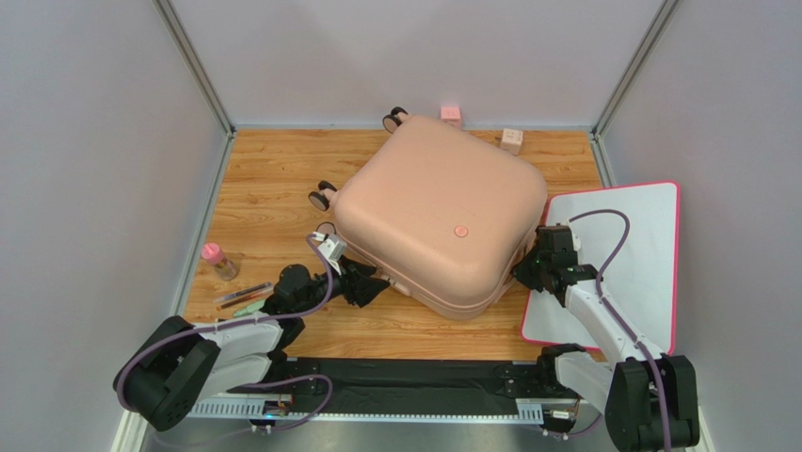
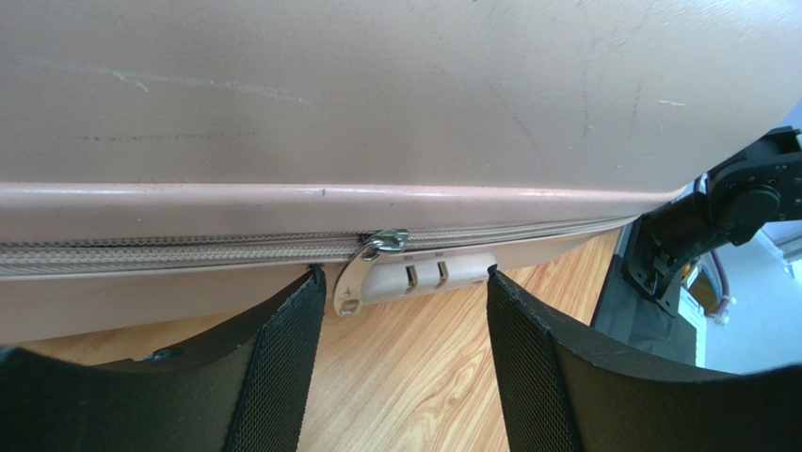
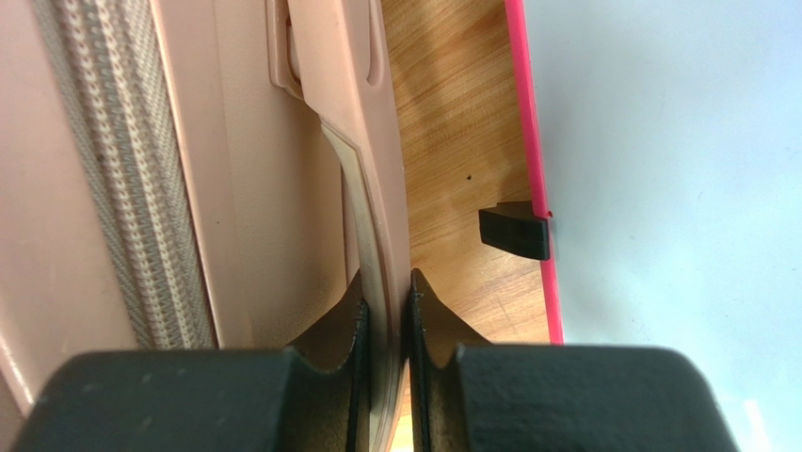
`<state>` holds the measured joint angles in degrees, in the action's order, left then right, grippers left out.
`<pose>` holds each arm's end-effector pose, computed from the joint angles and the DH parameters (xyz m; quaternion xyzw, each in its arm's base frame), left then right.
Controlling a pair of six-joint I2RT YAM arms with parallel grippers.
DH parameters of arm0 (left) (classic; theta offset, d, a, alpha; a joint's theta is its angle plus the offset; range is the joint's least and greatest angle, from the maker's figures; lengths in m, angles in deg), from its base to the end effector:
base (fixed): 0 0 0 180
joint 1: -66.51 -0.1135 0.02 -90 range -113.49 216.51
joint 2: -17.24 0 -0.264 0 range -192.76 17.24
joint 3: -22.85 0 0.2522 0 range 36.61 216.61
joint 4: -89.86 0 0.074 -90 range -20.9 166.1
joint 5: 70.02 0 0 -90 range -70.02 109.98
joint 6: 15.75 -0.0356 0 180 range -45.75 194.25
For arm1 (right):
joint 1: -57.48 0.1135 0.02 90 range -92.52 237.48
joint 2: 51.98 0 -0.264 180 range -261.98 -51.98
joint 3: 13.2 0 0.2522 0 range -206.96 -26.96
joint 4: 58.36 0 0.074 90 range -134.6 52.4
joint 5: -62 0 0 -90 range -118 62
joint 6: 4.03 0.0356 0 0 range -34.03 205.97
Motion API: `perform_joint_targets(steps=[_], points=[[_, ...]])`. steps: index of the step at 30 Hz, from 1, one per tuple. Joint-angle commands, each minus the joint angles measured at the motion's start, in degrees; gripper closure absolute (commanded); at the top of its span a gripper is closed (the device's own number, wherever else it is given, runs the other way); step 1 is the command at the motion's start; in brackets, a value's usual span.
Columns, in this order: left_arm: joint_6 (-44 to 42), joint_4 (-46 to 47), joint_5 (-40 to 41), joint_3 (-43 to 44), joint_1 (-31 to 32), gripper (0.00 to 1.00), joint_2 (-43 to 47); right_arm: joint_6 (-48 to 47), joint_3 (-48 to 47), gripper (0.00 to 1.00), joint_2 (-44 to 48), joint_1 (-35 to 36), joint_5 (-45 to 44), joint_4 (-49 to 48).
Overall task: Pack the luggage
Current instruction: Zip the luggage at the center of the board.
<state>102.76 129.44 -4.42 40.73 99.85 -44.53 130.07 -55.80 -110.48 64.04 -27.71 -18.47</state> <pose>0.1448 -0.1129 0.1633 0.1738 0.7099 -0.4745 0.4905 0.1850 0.0215 0.1789 0.3068 0.9052 0.1280 0.2648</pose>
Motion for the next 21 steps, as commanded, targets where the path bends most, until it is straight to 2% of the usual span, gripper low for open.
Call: perform_joint_targets(steps=[1,9,12,13,15,16,21], points=[[-0.2,4.8,-1.6,2.3,0.0,0.31,-1.9,-1.6,-1.3,1.00,2.2,-0.9,-2.7,0.0],[0.5,7.6,-1.2,3.1,0.1,0.47,-4.1,-1.6,-1.1,1.00,2.3,-0.9,-2.7,-0.3],[0.7,7.8,0.5,3.1,0.1,0.59,-3.5,-1.7,-1.0,1.00,2.4,-0.9,-2.7,-0.2],[0.8,7.7,1.1,3.2,0.0,0.67,-3.4,-1.7,-1.0,1.00,2.4,-0.9,-2.8,-0.1],[1.1,6.9,3.0,3.4,0.0,0.75,-3.5,-1.7,-1.0,1.00,2.5,-0.9,-2.8,-0.1],[1.2,5.9,3.2,4.0,0.0,0.83,-3.7,-1.7,-1.0,1.00,2.5,-0.9,-2.9,0.1],[2.9,5.5,6.2,4.2,0.0,0.97,-5.2,-1.7,-0.7,1.00,2.8,-0.9,-3.4,0.4]])
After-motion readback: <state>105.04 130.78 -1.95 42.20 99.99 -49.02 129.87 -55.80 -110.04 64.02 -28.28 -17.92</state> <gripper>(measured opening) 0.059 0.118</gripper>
